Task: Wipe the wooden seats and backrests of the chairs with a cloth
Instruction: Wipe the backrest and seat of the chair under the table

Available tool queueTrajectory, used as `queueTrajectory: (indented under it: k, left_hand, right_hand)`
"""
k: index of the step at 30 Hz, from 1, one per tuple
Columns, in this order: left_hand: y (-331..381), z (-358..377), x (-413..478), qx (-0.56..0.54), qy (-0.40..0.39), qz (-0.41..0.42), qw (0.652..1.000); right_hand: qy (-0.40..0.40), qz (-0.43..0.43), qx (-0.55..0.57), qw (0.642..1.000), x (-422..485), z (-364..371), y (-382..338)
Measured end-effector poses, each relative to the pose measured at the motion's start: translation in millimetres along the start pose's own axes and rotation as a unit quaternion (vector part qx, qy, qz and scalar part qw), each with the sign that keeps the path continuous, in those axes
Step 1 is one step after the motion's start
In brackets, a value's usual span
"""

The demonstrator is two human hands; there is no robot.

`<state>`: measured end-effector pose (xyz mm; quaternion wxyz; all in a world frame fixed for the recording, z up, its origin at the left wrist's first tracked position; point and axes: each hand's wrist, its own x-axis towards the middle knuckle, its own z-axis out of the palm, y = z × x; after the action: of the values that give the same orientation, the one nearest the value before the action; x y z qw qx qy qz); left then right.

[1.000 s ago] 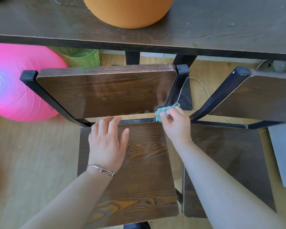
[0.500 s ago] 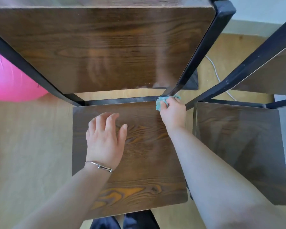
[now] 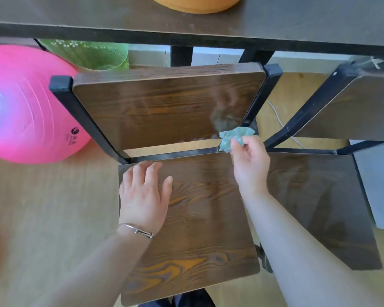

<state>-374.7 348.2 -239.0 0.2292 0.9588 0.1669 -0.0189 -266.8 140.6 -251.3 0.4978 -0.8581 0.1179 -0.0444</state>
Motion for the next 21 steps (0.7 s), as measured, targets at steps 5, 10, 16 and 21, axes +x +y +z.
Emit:
queueTrajectory:
  k: [5, 10, 16, 21]
  left_hand:
    - [-8, -7, -6, -0.012, 0.009, 0.009, 1.000]
    - [-33, -6, -16, -0.021, 0.016, -0.002, 1.000]
    - [-61, -8, -23, -0.017, 0.022, -0.023, 0.999]
    - [-77, -10, -21, -0.019, 0.031, -0.032, 0.999]
  right_hand:
    - [0.022, -0.042, 0.012, 0.999, 9, 27, -24]
    - [0.013, -0.044, -0.025, 0.999, -2, 58, -15]
    - [0.000, -0.030, -0.009, 0.999, -30, 102, -14]
    - [-0.016, -0.018, 0.012, 1.000, -49, 133, -13]
